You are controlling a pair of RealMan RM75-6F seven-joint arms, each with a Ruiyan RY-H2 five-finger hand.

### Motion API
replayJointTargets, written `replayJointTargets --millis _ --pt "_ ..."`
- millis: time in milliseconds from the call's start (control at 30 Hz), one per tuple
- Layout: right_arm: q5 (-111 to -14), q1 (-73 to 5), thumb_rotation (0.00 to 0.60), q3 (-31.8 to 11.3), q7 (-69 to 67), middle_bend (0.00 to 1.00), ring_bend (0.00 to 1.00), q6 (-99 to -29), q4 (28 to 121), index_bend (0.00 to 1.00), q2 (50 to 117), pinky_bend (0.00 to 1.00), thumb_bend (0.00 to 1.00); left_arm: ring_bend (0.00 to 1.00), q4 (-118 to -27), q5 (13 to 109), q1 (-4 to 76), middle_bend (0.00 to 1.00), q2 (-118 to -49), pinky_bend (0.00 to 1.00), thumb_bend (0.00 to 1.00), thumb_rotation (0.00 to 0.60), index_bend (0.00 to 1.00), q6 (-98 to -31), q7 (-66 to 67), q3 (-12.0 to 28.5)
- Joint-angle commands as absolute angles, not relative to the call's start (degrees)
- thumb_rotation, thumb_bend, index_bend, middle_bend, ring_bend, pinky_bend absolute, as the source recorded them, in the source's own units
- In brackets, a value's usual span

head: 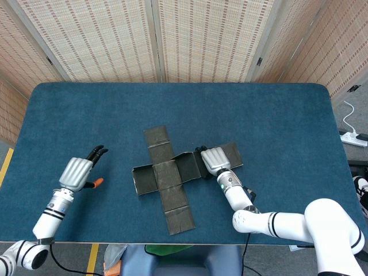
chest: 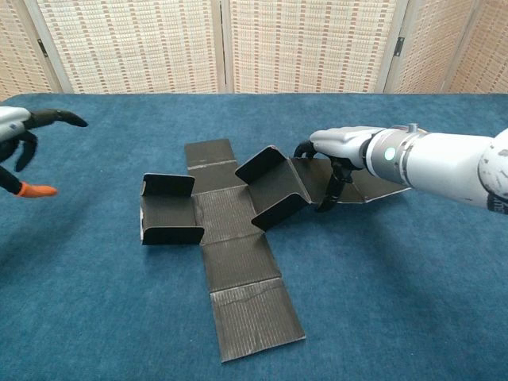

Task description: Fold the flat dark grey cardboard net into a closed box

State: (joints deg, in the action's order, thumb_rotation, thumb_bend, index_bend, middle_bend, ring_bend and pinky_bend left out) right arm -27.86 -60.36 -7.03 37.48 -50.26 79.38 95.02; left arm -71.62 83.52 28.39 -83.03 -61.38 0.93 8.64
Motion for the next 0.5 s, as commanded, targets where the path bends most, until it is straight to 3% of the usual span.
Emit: replayJointTargets --millis 33,267,500 --pt "-27.99 -60.31 0.583 -6.96 37.7 0.35 0.74 -50.38 79.56 0.34 95.2 1.0 0.22 0.59 -67.66 83.19 31.49 0.03 -87.27 0.81 0.19 0.6 0.02 -58.85 2.58 8.63" --pt "-28.15 -60.2 0.586 -7.08 38.01 0.35 0.74 -50.78 79.87 0.34 95.38 1.0 0.22 0.5 -66.81 82.65 33.2 0.0 -89.73 0.78 0.18 0.6 0.0 -57.33 3.92 8.18" --pt "-28.16 -60.28 0.584 -7.1 38.6 0.35 0.74 -50.58 80.03 0.34 95.71 1.0 0.22 0.49 -61.39 83.34 35.0 0.0 -96.6 0.77 0.18 0.6 0.0 -59.37 8.97 7.81"
